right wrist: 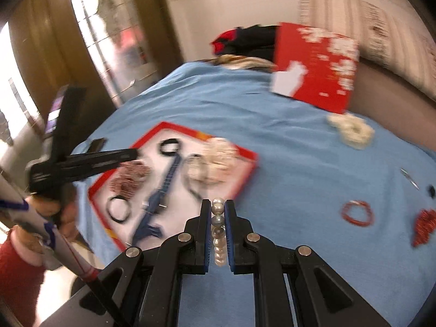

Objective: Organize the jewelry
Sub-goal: 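Carry both bracelets into the tray and open both tools, then move both open tools back over the red bracelet and polka-dot scrunchie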

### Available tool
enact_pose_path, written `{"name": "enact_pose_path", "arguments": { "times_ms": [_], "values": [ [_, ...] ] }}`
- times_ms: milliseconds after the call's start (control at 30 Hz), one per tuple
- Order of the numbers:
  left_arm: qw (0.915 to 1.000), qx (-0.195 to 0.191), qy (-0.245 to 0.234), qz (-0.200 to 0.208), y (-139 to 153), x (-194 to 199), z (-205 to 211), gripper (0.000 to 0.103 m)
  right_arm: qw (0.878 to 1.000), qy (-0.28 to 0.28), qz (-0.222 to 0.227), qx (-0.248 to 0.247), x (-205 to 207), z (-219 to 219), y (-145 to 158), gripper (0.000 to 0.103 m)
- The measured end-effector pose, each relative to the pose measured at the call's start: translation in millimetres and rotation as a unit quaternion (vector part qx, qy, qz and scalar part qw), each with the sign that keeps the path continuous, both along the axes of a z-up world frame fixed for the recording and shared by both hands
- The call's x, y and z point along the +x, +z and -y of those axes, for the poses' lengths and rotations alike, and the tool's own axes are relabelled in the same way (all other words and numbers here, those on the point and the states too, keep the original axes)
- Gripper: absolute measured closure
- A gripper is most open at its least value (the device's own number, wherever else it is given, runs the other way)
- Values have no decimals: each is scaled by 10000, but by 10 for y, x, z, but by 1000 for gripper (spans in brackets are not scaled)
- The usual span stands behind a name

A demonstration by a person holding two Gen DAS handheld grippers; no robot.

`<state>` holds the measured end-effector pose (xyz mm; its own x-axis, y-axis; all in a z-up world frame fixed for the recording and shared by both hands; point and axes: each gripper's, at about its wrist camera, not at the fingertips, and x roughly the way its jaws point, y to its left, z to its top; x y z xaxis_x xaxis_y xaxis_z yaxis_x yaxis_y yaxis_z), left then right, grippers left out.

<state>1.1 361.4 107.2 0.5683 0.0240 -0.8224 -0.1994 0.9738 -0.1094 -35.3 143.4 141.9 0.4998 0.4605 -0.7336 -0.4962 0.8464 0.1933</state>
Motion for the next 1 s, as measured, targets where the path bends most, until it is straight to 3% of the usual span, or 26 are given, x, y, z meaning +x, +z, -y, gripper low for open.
{"name": "enact_pose_path", "arguments": {
  "times_ms": [167, 267, 433, 567, 633, 767, 1000],
  "values": [
    [9996, -81, 188, -178, -213, 204, -232, 98, 9985, 331, -276, 348, 99, -554, -80, 93],
    [9994, -65, 229, -253, -317, 281, -291, 98, 9965, 329, -584, 495, 211, -724, -290, 93],
    [9995, 55, 179, -272, -388, 300, -274, 98, 9963, 164, -842, 14, 318, -790, -723, 92],
    [9993, 231, 102, -264, -391, 290, -210, 98, 9965, 65, -757, -336, 343, -745, -828, 92],
    [9993, 297, 79, -208, -359, 269, -177, 98, 9966, 64, -742, -356, 357, -700, -817, 88],
    [9994, 315, 23, -140, -249, 208, -107, 91, 9979, 76, -488, -414, 317, -645, -676, 68],
    [9986, 476, 20, 245, 150, -114, 76, 74, 9986, -39, -34, -536, 31, -290, -414, 59]
  ]
}}
